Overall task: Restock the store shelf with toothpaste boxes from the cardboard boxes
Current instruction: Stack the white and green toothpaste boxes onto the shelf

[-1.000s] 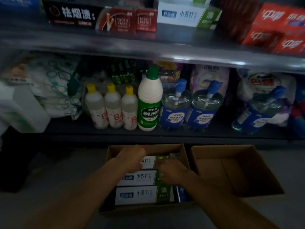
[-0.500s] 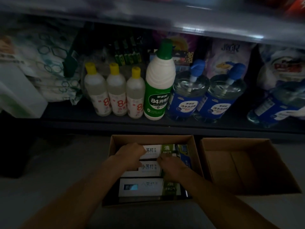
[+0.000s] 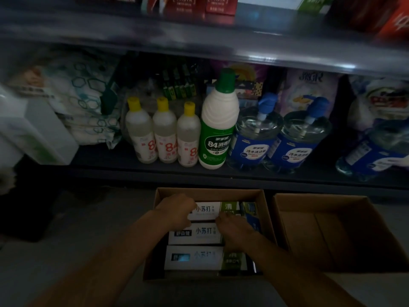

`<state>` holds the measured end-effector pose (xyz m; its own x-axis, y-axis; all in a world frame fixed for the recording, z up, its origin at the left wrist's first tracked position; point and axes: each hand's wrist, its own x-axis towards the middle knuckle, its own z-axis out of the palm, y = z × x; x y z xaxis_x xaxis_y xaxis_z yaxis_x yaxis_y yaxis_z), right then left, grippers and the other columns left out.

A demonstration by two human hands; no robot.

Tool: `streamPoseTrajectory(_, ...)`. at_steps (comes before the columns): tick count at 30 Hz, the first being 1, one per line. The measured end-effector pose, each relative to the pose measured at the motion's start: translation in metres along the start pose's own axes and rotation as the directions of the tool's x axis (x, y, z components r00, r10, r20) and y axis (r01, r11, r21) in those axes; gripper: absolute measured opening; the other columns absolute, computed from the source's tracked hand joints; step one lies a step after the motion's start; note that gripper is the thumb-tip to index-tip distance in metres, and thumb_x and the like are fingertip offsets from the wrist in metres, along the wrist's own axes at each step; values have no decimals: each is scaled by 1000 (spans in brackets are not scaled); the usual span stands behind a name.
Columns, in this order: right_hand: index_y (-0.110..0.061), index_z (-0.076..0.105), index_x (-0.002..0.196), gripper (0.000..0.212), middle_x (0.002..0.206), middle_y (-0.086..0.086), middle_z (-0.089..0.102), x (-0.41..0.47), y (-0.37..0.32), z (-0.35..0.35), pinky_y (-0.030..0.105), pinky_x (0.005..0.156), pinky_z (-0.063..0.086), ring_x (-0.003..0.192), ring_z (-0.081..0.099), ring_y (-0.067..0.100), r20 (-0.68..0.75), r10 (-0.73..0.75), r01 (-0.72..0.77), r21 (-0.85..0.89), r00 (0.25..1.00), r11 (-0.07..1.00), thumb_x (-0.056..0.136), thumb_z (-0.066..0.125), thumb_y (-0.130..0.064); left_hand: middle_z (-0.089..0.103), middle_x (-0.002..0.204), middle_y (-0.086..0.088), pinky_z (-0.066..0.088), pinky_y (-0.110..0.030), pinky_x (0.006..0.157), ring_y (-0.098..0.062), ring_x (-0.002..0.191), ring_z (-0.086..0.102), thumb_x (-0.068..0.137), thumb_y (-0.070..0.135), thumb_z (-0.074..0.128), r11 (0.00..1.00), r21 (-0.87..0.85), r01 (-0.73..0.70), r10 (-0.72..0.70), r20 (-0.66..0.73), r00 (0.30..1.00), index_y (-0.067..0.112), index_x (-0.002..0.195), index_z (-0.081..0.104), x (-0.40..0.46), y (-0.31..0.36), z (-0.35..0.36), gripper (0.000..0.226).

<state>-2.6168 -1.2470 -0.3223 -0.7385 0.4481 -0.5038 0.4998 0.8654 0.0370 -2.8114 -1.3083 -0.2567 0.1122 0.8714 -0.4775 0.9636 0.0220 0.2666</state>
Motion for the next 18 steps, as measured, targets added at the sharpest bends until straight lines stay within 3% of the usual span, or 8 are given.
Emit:
streamPoseTrajectory(6, -6, 43, 129, 67, 126, 16, 47, -32, 9, -50, 41, 90, 49, 111, 50, 29, -83, -29, 31, 20, 996, 999, 76, 74, -33, 66, 107, -3, 53, -32, 79, -15, 93, 62, 83, 31, 68, 1000, 11, 15, -15, -22, 1000, 20, 110, 66, -34, -5, -48, 29)
streamPoseTrajectory(11, -9, 45, 125, 63, 124, 11, 45, -88, 27, -122, 33, 76, 41, 111, 47, 27, -193, -16, 3, -68, 981, 998, 75, 71, -36, 64, 106, -3, 43, -25, 69, -14, 90, 57, 86, 31, 66, 999, 35, -1, 5, -114, 993, 14, 110, 65, -72, 10, -107, 29)
streamPoseTrajectory(15, -10, 47, 121, 56, 120, 10, 47, -136, 41, -180, 35, 67, 40, 107, 48, 27, -384, -1, -73, -178, 923, 981, 75, 67, -35, 65, 103, -10, 43, -26, 68, -16, 83, 54, 85, 35, 68, 999, 22, 31, -26, -211, 977, 10, 105, 64, -96, 36, -161, 31)
streamPoseTrajectory(18, -9, 57, 105, 60, 102, 10, 56, -169, 53, -213, 34, 50, 43, 87, 57, 28, -522, -40, -138, -297, 852, 945, 54, 76, -33, 65, 98, -6, 47, -29, 72, -19, 85, 59, 85, 43, 67, 996, 84, 12, 11, -273, 962, 7, 112, 63, -112, 60, -202, 45)
